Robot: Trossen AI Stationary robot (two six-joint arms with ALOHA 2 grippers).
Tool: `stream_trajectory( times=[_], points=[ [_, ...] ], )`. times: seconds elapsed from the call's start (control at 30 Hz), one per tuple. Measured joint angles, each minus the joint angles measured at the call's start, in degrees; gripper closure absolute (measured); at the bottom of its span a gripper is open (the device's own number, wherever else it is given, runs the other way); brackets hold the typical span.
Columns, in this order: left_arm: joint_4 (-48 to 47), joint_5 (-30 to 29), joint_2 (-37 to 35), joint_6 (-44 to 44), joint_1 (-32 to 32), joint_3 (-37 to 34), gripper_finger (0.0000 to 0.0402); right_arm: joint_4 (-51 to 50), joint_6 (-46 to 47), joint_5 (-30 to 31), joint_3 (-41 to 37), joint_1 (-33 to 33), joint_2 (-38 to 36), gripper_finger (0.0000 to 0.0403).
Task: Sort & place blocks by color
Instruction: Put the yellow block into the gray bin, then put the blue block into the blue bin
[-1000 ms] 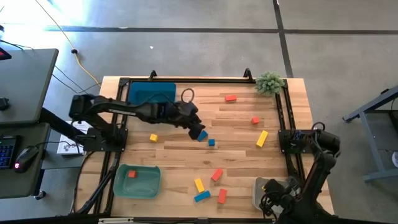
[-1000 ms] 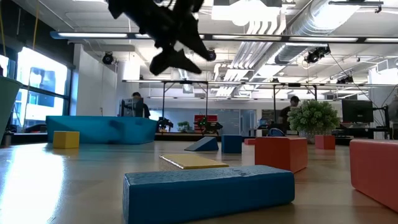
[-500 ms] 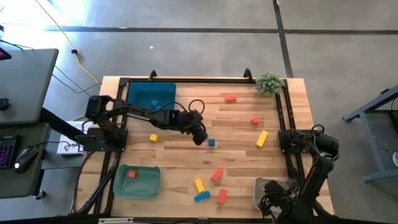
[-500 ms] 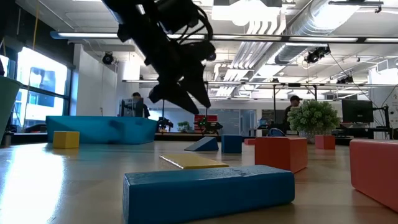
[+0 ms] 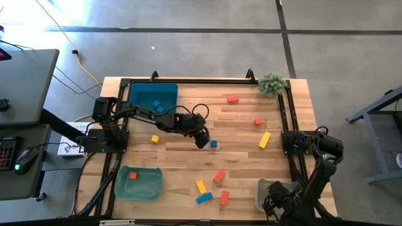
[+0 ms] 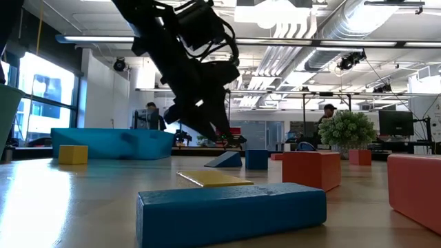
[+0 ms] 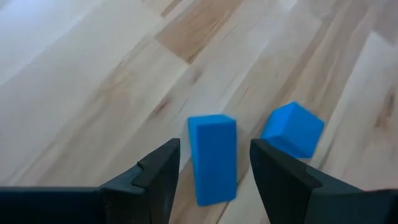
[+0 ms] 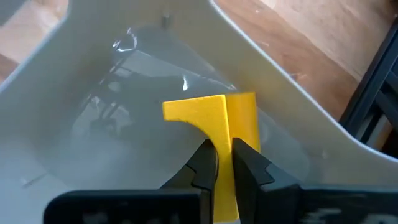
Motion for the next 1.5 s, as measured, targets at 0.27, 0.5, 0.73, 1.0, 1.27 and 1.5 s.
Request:
stream_trajectory(
  times=[0.27,0.5,0.73,1.0,1.27,1.5],
  points=[
    [0.61,1.37,1.76,0.12,0.36,-0.03,0.0218,0.39,-0.61,0.09,0.0,-0.77,0.0,0.0374],
    [1.34,2.69,2.64,1.16,0.44,0.03,0.0217,0.65,-0.61,0.06,0.0,-0.77,0.0,0.0295],
    [4.3,2.24,3.28,2.47,0.7,0.05,0.0217,0.62,-0.61,0.06,0.0,-0.77,0.0,0.0269],
    [6.88,2.55,6.35,2.11,0.66,0.01,0.0217,0.43,-0.61,0.06,0.0,-0.88,0.0,0.0268],
    [6.31,0.99,7.9,2.13,0.59,0.09,0.0217,0.45,-0.61,-0.02,0.0,-1.52,0.0,0.0268],
    [2.88,-1.99,7.79,3.79,0.48,0.27,0.0232,0.11,-0.61,-0.07,0.0,-2.04,0.0,0.0268]
  ],
)
